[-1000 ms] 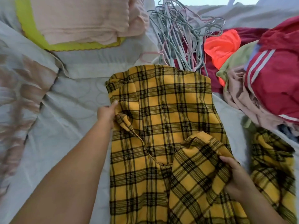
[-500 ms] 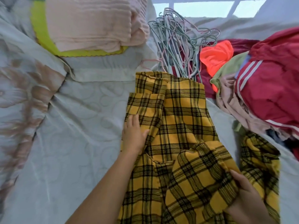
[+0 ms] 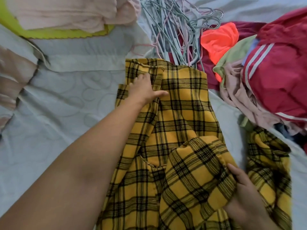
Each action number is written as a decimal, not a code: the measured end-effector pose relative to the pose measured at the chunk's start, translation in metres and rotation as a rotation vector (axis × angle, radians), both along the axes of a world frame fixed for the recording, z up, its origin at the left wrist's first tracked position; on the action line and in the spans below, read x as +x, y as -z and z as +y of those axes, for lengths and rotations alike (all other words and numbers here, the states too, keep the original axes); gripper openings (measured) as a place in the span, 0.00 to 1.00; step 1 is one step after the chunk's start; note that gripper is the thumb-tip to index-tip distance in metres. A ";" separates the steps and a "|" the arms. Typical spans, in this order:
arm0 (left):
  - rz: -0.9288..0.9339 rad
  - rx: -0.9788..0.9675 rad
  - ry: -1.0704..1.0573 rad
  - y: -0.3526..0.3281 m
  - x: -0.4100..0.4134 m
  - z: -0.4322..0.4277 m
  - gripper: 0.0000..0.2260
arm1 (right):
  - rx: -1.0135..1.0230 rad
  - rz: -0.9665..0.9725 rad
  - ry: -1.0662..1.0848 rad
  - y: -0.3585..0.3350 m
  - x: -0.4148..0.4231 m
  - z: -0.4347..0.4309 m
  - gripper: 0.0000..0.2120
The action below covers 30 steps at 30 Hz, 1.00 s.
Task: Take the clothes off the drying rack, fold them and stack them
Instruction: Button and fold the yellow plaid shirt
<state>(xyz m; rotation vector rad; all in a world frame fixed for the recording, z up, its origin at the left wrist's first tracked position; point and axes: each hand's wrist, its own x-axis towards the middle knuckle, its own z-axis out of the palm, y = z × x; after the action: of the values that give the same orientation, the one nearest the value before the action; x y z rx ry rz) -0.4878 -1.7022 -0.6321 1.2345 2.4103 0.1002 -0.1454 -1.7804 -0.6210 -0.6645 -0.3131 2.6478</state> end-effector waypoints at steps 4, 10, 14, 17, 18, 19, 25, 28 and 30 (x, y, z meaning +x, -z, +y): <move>0.129 -0.023 0.027 0.009 0.015 0.001 0.14 | -0.011 0.034 0.013 0.002 -0.011 0.002 0.27; -0.055 0.468 -0.367 -0.034 -0.074 -0.041 0.15 | -0.042 0.022 0.011 -0.015 -0.020 -0.007 0.28; -0.246 0.524 -0.811 -0.037 -0.087 -0.112 0.22 | -0.101 0.027 0.014 -0.024 -0.025 -0.011 0.27; -0.492 0.023 -0.754 0.003 -0.055 -0.164 0.27 | -0.114 -0.006 -0.010 -0.028 -0.032 -0.014 0.29; -0.572 -0.055 -0.722 0.012 -0.046 -0.174 0.26 | -0.099 -0.036 -0.003 -0.028 -0.035 -0.014 0.29; -0.605 -0.060 -0.698 0.019 -0.040 -0.179 0.23 | -0.087 -0.057 0.008 -0.029 -0.037 -0.013 0.27; -0.260 0.290 -0.777 0.002 -0.046 -0.153 0.14 | -0.063 -0.265 0.060 -0.043 -0.064 -0.026 0.26; -0.265 0.084 -0.665 0.007 -0.051 -0.127 0.21 | -0.142 -0.226 0.119 -0.048 -0.078 -0.038 0.37; -0.260 0.013 -0.642 0.009 -0.051 -0.110 0.19 | -0.175 -0.256 0.156 -0.054 -0.082 -0.036 0.38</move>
<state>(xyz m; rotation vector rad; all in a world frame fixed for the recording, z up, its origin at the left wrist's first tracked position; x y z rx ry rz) -0.5384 -1.8126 -0.6413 0.3779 2.4706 0.4349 -0.2274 -1.8165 -0.5672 -1.0433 -0.0946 2.4609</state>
